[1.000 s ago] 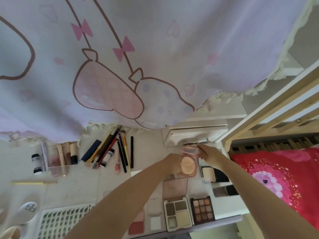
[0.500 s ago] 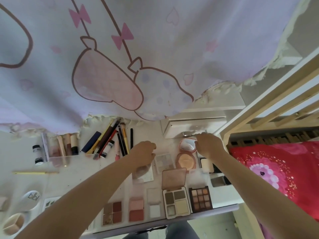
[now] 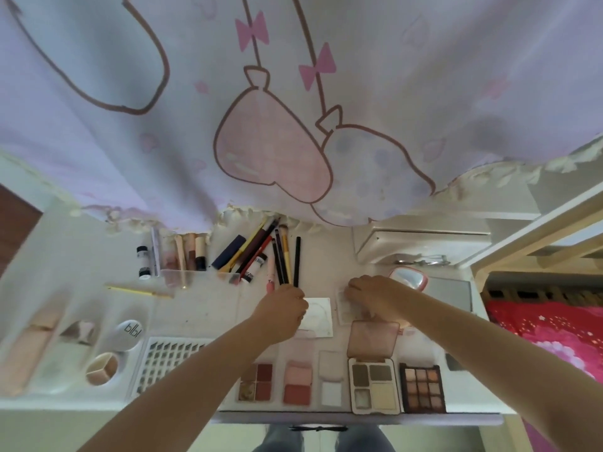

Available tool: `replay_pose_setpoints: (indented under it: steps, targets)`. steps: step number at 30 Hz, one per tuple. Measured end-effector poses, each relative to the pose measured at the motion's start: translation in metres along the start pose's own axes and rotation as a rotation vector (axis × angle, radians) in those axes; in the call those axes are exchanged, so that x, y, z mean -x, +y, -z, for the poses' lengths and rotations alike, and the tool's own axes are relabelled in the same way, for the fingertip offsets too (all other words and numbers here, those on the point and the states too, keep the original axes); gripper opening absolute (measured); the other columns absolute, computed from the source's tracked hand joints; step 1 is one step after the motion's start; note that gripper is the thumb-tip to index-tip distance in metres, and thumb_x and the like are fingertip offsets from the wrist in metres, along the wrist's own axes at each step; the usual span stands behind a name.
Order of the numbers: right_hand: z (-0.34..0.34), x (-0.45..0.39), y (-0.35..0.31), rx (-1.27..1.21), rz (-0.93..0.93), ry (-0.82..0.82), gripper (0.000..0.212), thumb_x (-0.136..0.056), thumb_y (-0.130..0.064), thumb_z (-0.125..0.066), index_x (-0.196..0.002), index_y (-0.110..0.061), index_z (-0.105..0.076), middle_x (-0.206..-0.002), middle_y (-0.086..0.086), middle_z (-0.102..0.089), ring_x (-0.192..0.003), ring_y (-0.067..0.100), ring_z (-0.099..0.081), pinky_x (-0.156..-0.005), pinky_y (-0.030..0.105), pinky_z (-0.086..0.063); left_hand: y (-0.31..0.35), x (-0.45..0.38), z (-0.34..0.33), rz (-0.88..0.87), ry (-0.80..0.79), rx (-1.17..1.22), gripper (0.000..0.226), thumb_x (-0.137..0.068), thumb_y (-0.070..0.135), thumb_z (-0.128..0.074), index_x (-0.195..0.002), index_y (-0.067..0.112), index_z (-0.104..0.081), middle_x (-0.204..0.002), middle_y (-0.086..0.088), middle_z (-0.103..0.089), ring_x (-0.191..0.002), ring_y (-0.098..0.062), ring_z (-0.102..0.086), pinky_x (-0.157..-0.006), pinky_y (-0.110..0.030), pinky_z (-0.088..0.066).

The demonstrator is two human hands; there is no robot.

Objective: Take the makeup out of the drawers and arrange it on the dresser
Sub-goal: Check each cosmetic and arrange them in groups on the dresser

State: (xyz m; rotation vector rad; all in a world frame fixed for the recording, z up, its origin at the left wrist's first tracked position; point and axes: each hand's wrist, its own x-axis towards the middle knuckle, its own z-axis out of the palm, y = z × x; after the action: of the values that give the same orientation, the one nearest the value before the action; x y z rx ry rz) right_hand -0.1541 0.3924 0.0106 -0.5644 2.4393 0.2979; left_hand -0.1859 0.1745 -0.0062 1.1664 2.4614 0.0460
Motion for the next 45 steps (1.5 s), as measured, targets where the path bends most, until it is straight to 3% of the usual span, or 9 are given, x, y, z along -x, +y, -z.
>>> replay_pose_setpoints:
  steps: [12,18,21,25,30,34,39,42,45]
  targets:
    - [0.009,0.0,0.001,-0.438,-0.181,0.111,0.063,-0.074,-0.031,-0.067,-0.128,-0.013,-0.041,-0.124,0.005,-0.047,-0.112,0.021,-0.043,-0.094,0.027,-0.033,0.004,0.005,-0.005,-0.011,-0.066,0.012,0.026,-0.093,0.013,-0.039,-0.112,0.006,-0.057,-0.119,-0.007,-0.052,-0.115,-0.023,-0.044,-0.098,-0.035,-0.04]
    - [0.04,0.035,-0.006,-0.798,-0.154,0.344,0.063,-0.074,-0.026,-0.073,-0.13,-0.019,-0.046,-0.139,0.0,-0.041,-0.129,0.015,-0.034,-0.098,0.012,-0.017,0.011,0.006,0.035,0.224,0.074,0.978,0.079,-0.081,0.027,-0.066,-0.143,0.015,-0.019,-0.141,-0.001,-0.038,-0.124,-0.013,-0.039,-0.096,-0.019,-0.033]
    - [0.06,0.052,-0.008,-0.836,-0.139,0.469,0.059,-0.071,-0.026,-0.075,-0.125,-0.022,-0.053,-0.14,-0.002,-0.042,-0.127,0.009,-0.036,-0.098,0.009,-0.016,0.009,0.008,0.067,0.143,0.089,1.263,0.069,-0.079,0.016,-0.068,-0.138,0.016,-0.032,-0.128,0.004,-0.049,-0.11,-0.012,-0.051,-0.087,-0.02,-0.046]
    - [0.088,0.08,-0.008,-0.888,-0.126,0.629,0.053,-0.067,-0.025,-0.078,-0.117,-0.024,-0.06,-0.135,-0.006,-0.048,-0.114,-0.005,-0.038,-0.097,0.01,-0.022,0.01,0.015,0.104,-0.035,0.116,1.321,0.053,-0.078,0.006,-0.066,-0.124,0.023,-0.047,-0.116,0.005,-0.061,-0.105,-0.011,-0.06,-0.091,-0.027,-0.049]
    - [0.115,0.11,-0.013,-0.841,-0.097,0.731,0.049,-0.069,-0.025,-0.076,-0.116,-0.025,-0.062,-0.131,-0.005,-0.052,-0.11,-0.002,-0.042,-0.097,0.019,-0.028,0.015,0.03,0.142,-0.185,0.163,1.353,0.05,-0.071,-0.009,-0.065,-0.101,0.03,-0.055,-0.094,0.016,-0.071,-0.089,0.0,-0.066,-0.07,-0.013,-0.051]
    - [0.128,0.125,-0.018,-0.834,-0.07,0.8,0.046,-0.07,-0.017,-0.075,-0.114,-0.017,-0.063,-0.124,-0.006,-0.054,-0.109,0.006,-0.048,-0.099,0.024,-0.035,0.019,0.039,0.151,-0.221,0.247,1.395,0.051,-0.07,-0.016,-0.063,-0.103,0.023,-0.054,-0.091,0.011,-0.071,-0.086,-0.003,-0.067,-0.068,-0.015,-0.052]
    - [0.132,0.128,-0.018,-0.996,-0.066,0.798,0.04,-0.076,-0.009,-0.067,-0.115,-0.013,-0.061,-0.109,-0.015,-0.053,-0.096,0.002,-0.053,-0.078,-0.002,-0.041,0.025,0.049,0.151,-0.227,0.248,1.417,0.056,-0.071,-0.022,-0.058,-0.108,0.02,-0.053,-0.097,0.004,-0.068,-0.085,-0.007,-0.068,-0.071,-0.018,-0.055]
    - [0.13,0.125,-0.016,-1.102,-0.083,0.725,0.032,-0.083,-0.011,-0.06,-0.113,-0.021,-0.06,-0.098,-0.014,-0.061,-0.086,0.005,-0.058,-0.074,0.003,-0.044,0.023,0.052,0.148,-0.233,0.192,1.43,0.057,-0.074,-0.02,-0.055,-0.12,0.013,-0.05,-0.103,0.0,-0.067,-0.094,-0.012,-0.066,-0.079,-0.022,-0.054]
    - [0.13,0.122,-0.013,-1.417,-0.076,0.702,0.025,-0.091,-0.01,-0.047,-0.111,-0.007,-0.062,-0.097,0.004,-0.066,-0.085,0.015,-0.062,-0.075,0.013,-0.051,0.021,0.053,0.141,-0.252,0.132,1.424,0.06,-0.073,-0.022,-0.055,-0.111,0.025,-0.055,-0.103,0.007,-0.07,-0.099,-0.011,-0.065,-0.078,-0.02,-0.054]
